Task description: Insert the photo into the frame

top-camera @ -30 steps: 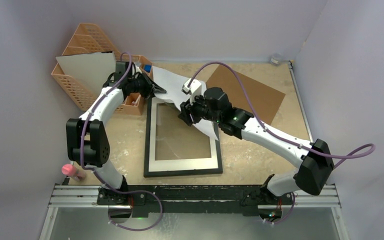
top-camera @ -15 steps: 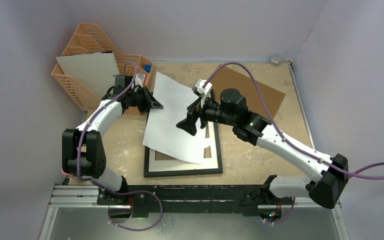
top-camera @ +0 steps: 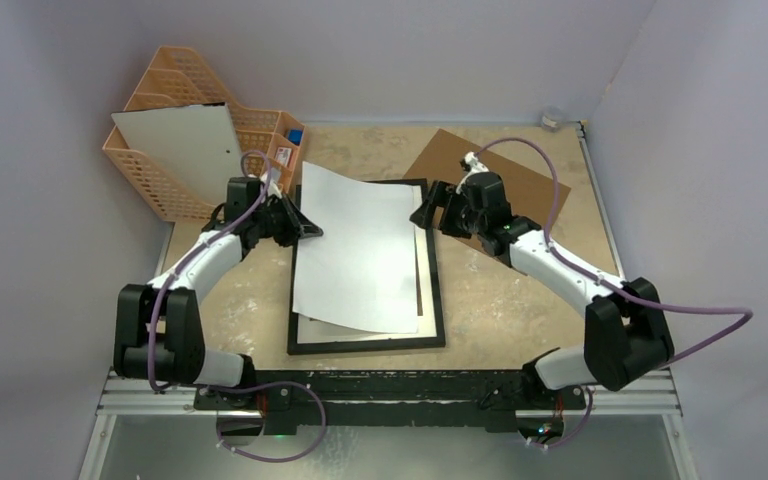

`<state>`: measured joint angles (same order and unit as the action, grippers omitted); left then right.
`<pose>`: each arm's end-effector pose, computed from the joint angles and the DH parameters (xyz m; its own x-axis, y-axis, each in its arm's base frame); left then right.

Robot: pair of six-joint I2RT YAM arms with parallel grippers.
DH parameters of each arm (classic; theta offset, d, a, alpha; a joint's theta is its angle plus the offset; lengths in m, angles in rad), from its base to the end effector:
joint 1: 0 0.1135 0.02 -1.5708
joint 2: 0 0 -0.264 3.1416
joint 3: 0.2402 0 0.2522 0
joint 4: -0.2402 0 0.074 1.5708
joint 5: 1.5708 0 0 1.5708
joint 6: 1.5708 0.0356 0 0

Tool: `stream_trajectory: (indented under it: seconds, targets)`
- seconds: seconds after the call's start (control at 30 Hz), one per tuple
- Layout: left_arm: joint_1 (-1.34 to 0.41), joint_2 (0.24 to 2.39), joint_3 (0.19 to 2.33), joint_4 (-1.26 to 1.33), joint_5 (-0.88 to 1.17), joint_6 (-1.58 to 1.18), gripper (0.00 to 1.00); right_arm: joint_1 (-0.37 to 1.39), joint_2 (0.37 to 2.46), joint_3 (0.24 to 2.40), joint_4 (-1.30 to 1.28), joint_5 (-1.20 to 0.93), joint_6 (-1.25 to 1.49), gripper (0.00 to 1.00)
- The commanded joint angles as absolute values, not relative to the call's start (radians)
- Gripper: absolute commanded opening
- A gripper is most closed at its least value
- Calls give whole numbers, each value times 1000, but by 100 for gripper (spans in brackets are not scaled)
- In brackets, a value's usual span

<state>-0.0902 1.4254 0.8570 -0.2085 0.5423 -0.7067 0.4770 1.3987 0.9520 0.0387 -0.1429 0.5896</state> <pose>0.2921 -0.0449 0.2202 -0.8191 -0.4843 -0.3074 -0.1159 0.6645 -0.7382 0.2836 0.1523 0.2785 -0.6102 0.3042 -0.7315 -0.2782 0.7823 0.5574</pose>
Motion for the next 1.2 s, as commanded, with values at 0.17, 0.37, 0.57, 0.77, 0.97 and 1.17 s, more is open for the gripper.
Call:
stream_trajectory:
  seconds: [0.17, 0.37, 0.57, 0.77, 0.97, 1.17]
  targets:
    - [-88, 1359, 761, 15, 511, -828, 0, 445, 1442, 833, 23, -66, 908, 83]
    - [-87, 1411, 749, 37, 564, -856, 0, 445, 1476, 821, -8, -12, 946, 81]
    - [-88, 1469, 742, 10, 595, -907, 0, 445, 1510, 815, -27, -2, 952, 79]
    - [-87, 1473, 721, 80, 605, -947, 0, 443, 1540, 792, -4, 5, 955, 79]
    - [-87, 1535, 722, 134, 701, -888, 0, 442, 1574, 777, 84, -85, 915, 83]
    - [-86, 1567, 763, 80, 735, -871, 0, 435, 1595, 766, 166, -174, 901, 84]
